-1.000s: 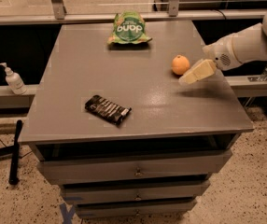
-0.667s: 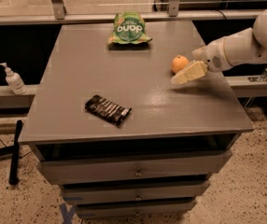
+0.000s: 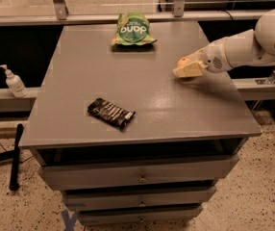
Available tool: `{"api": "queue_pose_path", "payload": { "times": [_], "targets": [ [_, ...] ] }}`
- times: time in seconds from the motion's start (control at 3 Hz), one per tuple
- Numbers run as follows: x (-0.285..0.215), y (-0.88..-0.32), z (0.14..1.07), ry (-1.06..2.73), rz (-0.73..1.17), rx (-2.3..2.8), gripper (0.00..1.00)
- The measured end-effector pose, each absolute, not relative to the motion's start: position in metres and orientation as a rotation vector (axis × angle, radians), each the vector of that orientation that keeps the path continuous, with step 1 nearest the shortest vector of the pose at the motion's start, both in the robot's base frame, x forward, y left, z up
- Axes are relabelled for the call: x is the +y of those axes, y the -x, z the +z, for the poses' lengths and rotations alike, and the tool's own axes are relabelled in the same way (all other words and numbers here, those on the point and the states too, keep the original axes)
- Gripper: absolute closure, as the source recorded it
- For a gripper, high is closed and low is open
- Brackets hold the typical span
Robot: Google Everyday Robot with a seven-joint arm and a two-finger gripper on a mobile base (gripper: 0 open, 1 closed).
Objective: Move orange near rxbar chocolate
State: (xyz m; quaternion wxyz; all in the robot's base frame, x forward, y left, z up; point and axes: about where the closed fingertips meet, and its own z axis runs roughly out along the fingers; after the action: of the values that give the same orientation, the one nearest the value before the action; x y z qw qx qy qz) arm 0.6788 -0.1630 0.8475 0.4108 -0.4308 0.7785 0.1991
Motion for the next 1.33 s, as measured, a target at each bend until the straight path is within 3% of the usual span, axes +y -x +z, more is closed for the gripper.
{"api": "queue_pose_path", "payload": {
  "times": [0.67,1.33],
  "targets": [
    [-0.164,-0.660,0.880,1.079,0.540,1.871,0.96],
    [-0.163,-0.660,0.880,1.077,0.546,1.869,1.00]
  ]
}}
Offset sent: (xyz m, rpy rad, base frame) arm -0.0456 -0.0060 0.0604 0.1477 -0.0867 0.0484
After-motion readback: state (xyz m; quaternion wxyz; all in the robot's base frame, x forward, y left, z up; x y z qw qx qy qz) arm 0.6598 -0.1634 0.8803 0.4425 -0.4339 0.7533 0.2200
